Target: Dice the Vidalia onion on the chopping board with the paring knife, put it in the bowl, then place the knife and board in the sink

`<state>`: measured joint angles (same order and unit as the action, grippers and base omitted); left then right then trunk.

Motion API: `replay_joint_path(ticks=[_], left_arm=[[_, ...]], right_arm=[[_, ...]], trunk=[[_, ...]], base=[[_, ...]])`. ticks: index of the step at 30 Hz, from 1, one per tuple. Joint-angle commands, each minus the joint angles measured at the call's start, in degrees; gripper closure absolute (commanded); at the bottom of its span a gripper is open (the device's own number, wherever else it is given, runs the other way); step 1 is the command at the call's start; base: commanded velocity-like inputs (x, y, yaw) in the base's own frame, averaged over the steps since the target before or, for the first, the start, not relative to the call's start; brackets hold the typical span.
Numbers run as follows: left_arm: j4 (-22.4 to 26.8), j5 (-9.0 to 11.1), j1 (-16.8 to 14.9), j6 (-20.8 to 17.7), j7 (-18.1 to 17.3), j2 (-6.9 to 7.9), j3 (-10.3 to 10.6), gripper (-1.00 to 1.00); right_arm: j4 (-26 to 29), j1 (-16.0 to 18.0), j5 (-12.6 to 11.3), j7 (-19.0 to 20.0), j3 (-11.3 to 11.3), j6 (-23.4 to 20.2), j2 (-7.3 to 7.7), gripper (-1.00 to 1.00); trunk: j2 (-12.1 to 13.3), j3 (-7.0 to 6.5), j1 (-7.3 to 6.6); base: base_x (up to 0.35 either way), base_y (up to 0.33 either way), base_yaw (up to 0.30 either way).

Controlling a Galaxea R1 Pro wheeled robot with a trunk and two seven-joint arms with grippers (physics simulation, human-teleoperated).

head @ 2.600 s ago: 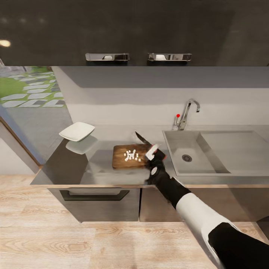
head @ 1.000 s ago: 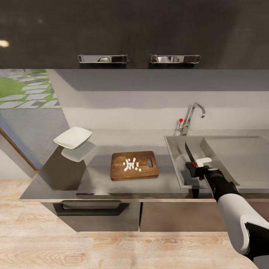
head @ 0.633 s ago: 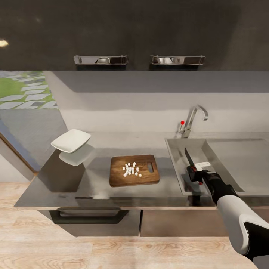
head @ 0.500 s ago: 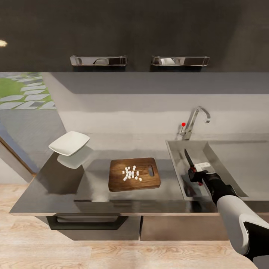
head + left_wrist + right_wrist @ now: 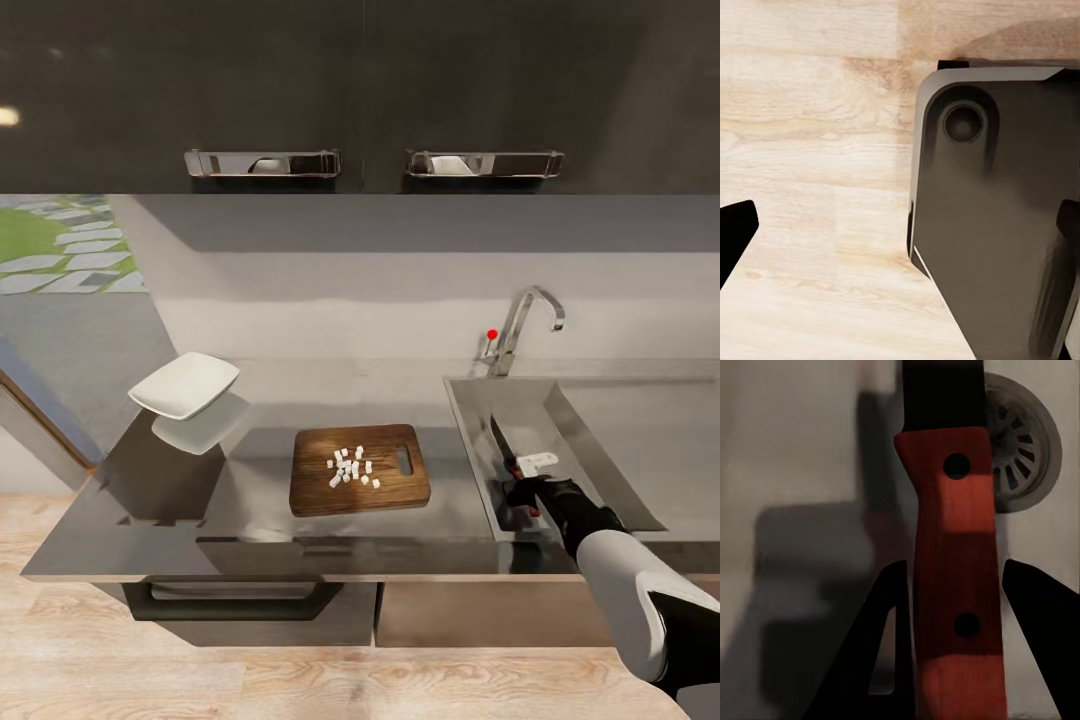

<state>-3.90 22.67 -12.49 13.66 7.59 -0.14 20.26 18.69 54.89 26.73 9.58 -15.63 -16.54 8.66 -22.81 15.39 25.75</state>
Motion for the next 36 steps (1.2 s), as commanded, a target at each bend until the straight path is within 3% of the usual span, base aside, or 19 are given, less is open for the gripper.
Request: replay_joint_path(ticks=[1,18,19,36], left_arm=[[-0.21,0.36,-0.08,0.32,0.04,-0.03,0.48,-1.00],[-0.17,0.36,-0.08,0.32,0.05,-0.02,0.48,-1.00],[-0.19,0.36,-0.08,0.32,0.05,-0.03,0.48,-1.00],[-0.23,0.36,-0.08,0.32,0.05,-0.03,0.48,-1.00]], right_arm=[[-0.34,0.04,0.60,0.25,-0.43,-0.02,-0.04,1.00],[-1.03,0.04,0.60,0.09,-0.46,2.00,0.12,1.00],[-1.03,0.04,0.60,0.09,-0.46,2.02,0.13,-1.00],[0.24,0.04,0.60,0.47,-0.77,2.08,0.35,-1.00]], trunk=[[-0.11,0.10,0.03],[-0.11,0.10,0.03],[-0.11,0.10,0.03],[-0.11,0.10,0.03]], base=[[0.000,0.000,0.000],[0.000,0.000,0.000],[0.000,0.000,0.000],[0.000,0.000,0.000]])
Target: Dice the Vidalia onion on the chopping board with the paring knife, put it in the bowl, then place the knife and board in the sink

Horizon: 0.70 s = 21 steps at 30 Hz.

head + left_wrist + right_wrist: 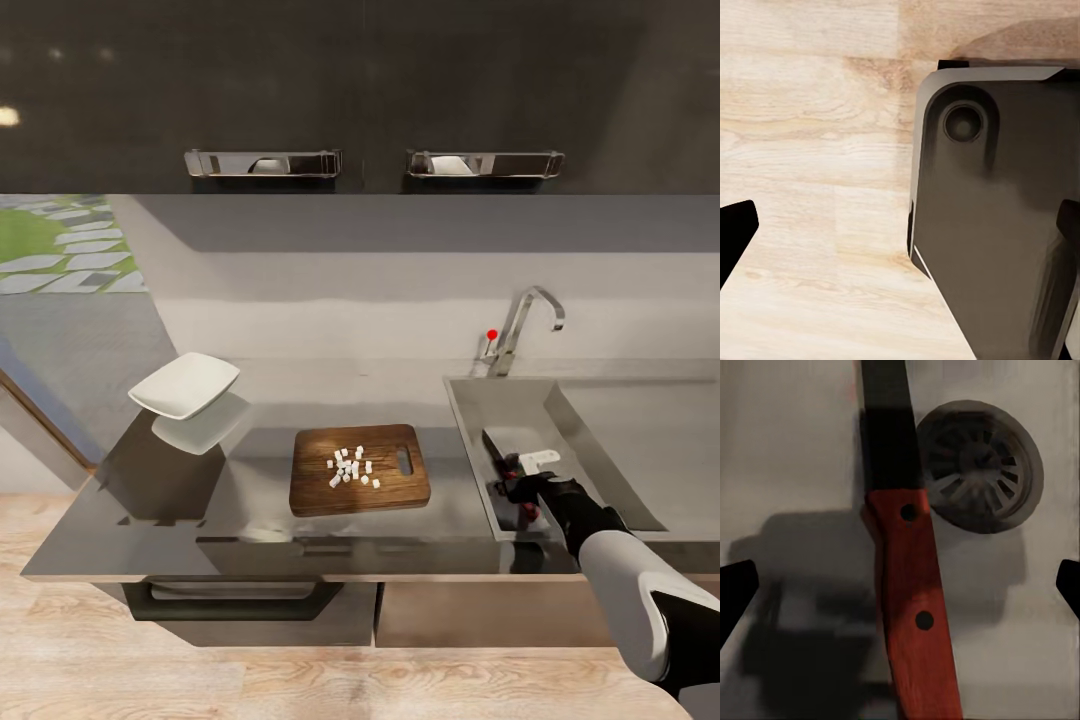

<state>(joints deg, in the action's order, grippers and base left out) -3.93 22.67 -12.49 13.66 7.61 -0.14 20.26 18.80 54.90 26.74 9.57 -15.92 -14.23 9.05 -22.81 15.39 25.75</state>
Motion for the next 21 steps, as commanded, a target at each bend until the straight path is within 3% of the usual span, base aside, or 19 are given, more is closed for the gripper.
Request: replay_joint_path(ticks=[1,4,5,7,9,10,13,21], left_arm=[[-0.20,0.36,-0.08,0.32,0.03,0.00,0.48,-1.00],[-0.13,0.36,-0.08,0.32,0.03,0.04,0.48,-1.00],[-0.12,0.36,-0.08,0.32,0.02,0.05,0.48,-1.00],[-0.11,0.36,-0.08,0.32,0.03,0.05,0.48,-1.00],[-0.11,0.36,-0.08,0.32,0.03,0.05,0.48,-1.00],[-0.11,0.36,-0.08,0.32,0.02,0.05,0.48,-1.00],[-0.11,0.36,-0.08,0.32,0.02,0.05,0.48,-1.00],[-0.11,0.36,-0.08,0.32,0.01,0.05,0.48,-1.00]], right_arm=[[1.86,0.03,0.60,0.42,-0.53,-0.50,0.07,-1.00],[11.84,0.03,0.54,0.66,-0.54,-4.18,0.16,-1.00],[17.00,0.03,0.52,2.10,-0.76,-8.71,0.19,-1.00],[23.46,0.03,0.59,6.98,-1.77,-15.37,0.27,-1.00],[27.94,0.03,0.89,15.32,-3.11,-19.99,0.63,-1.00],[29.01,0.03,1.03,18.64,-3.44,-21.09,1.41,-1.00],[29.85,0.03,1.18,21.42,-3.70,-22.01,2.56,-1.00],[30.09,0.03,1.21,22.10,-3.90,-22.24,2.90,-1.00]], trunk=[[-0.11,0.10,0.03],[-0.11,0.10,0.03],[-0.11,0.10,0.03],[-0.11,0.10,0.03],[-0.11,0.10,0.03],[-0.11,0.10,0.03],[-0.11,0.10,0.03],[-0.11,0.10,0.03]], base=[[0.000,0.000,0.000],[0.000,0.000,0.000],[0.000,0.000,0.000],[0.000,0.000,0.000],[0.000,0.000,0.000],[0.000,0.000,0.000],[0.000,0.000,0.000],[0.000,0.000,0.000]])
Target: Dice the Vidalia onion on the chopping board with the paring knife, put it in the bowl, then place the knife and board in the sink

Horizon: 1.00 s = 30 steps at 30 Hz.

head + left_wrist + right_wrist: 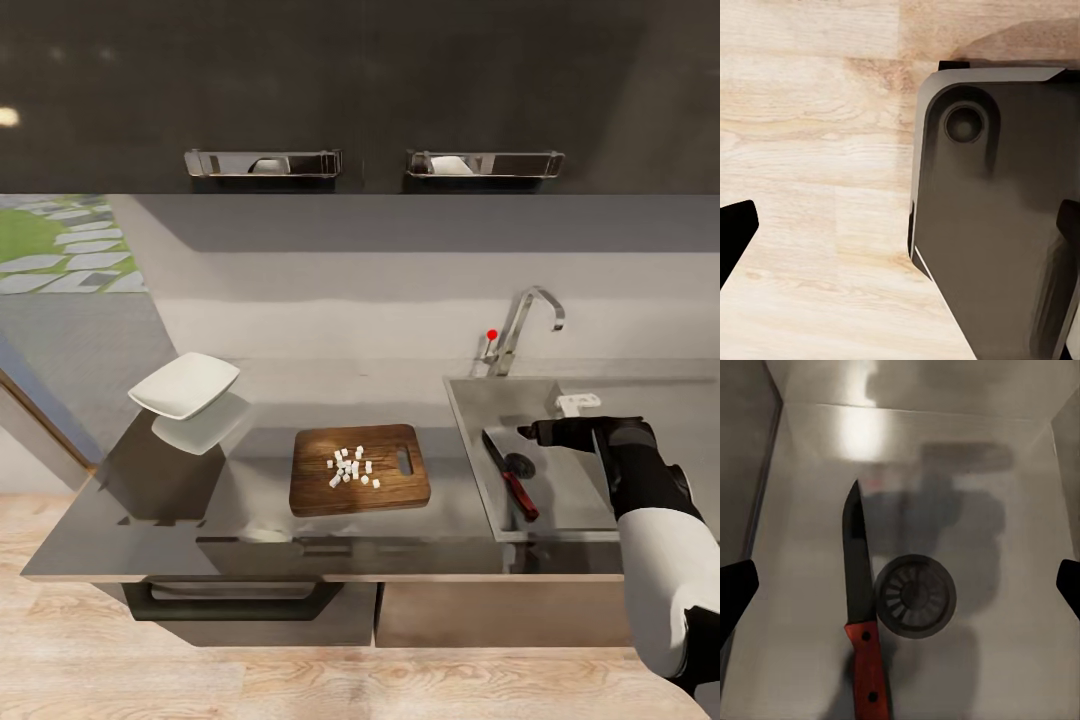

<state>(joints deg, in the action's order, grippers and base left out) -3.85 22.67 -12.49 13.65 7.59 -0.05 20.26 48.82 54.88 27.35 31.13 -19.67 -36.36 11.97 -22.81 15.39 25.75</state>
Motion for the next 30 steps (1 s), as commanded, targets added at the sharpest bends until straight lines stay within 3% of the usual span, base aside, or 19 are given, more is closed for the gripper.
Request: replay_joint_path(ticks=[1,6,11,30], left_arm=[[-0.20,0.36,-0.08,0.32,0.04,-0.04,0.48,-1.00],[-0.20,0.36,-0.08,0.32,0.05,-0.04,0.48,-1.00],[-0.20,0.36,-0.08,0.32,0.05,-0.04,0.48,-1.00],[-0.20,0.36,-0.08,0.32,0.01,-0.12,0.48,-1.00]], right_arm=[[0.09,0.06,0.60,0.55,-0.17,-0.11,-0.01,-1.00],[0.24,0.06,0.60,0.57,-0.33,-0.11,0.19,-1.00],[0.54,0.06,0.52,0.75,-0.37,-0.11,1.50,-1.00],[0.67,0.06,0.51,0.77,-0.38,-0.11,1.65,-1.00]], trunk=[[-0.11,0.10,0.03],[-0.11,0.10,0.03],[-0.11,0.10,0.03],[-0.11,0.10,0.03]], base=[[-0.013,0.000,0.000],[-0.068,0.152,0.000],[-0.060,0.268,0.000],[-0.002,0.288,0.000]])
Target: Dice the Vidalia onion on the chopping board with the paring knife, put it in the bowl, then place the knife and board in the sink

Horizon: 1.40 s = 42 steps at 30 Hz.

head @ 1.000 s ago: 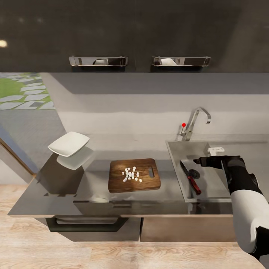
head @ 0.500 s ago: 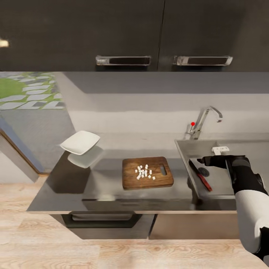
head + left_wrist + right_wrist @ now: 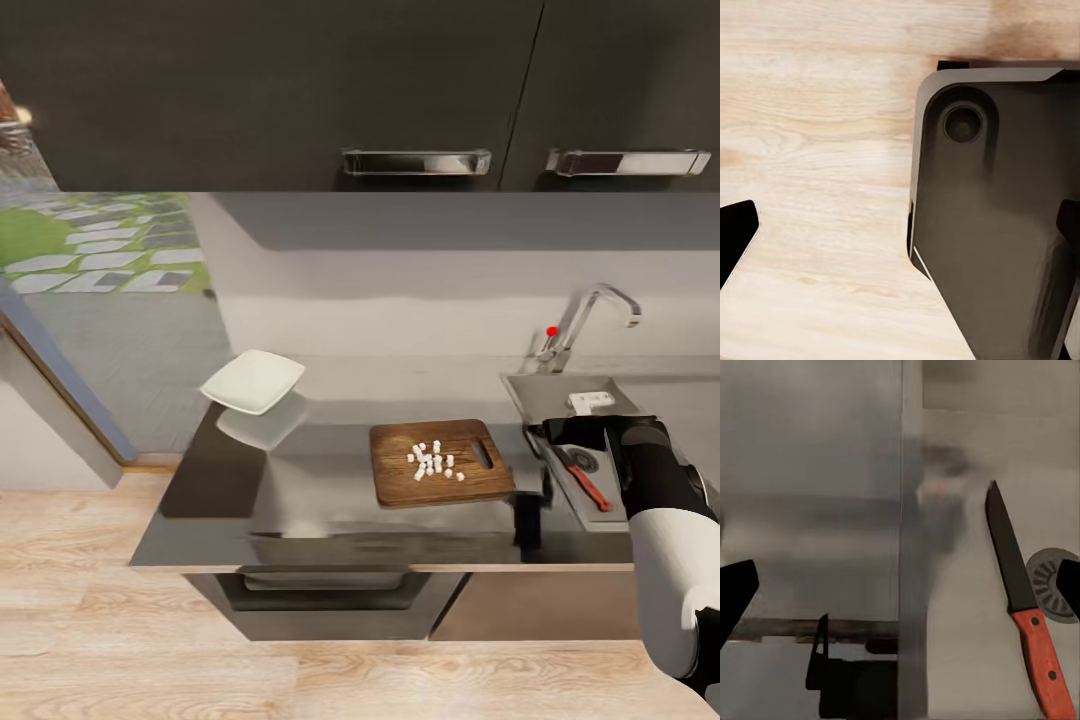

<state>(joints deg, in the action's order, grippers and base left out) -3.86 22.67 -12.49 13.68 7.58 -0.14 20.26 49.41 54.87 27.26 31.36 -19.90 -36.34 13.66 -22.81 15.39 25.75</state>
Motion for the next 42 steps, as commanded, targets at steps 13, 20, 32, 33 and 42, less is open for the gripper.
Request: replay_joint_path(ticks=[13,20,32,33,42], left_arm=[[-0.18,0.36,-0.08,0.29,0.04,-0.03,0.48,-1.00],[-0.18,0.36,-0.08,0.29,0.01,-0.03,0.48,-1.00],[-0.18,0.36,-0.08,0.29,0.04,-0.03,0.48,-1.00],[-0.18,0.36,-0.08,0.29,0.05,-0.03,0.48,-1.00],[-0.18,0.36,-0.08,0.29,0.02,-0.03,0.48,-1.00]], right_arm=[[0.08,0.07,0.60,0.46,0.01,-0.14,-0.12,-1.00],[0.08,0.07,0.60,0.46,0.02,-0.14,-0.12,-1.00],[0.07,0.07,0.60,0.41,0.04,-0.14,-0.27,-1.00],[0.07,0.07,0.60,0.39,0.04,-0.14,-0.25,-1.00],[-0.18,0.07,0.60,0.29,-0.04,-0.14,-0.20,-1.00]], trunk=[[-0.11,0.11,0.03],[-0.11,0.11,0.03],[-0.11,0.11,0.03],[-0.11,0.11,0.03],[-0.11,0.11,0.03]], base=[[0.000,0.070,0.000],[0.000,0.124,0.000],[-0.056,0.169,0.000],[-0.071,0.184,0.000],[-0.011,0.029,0.000]])
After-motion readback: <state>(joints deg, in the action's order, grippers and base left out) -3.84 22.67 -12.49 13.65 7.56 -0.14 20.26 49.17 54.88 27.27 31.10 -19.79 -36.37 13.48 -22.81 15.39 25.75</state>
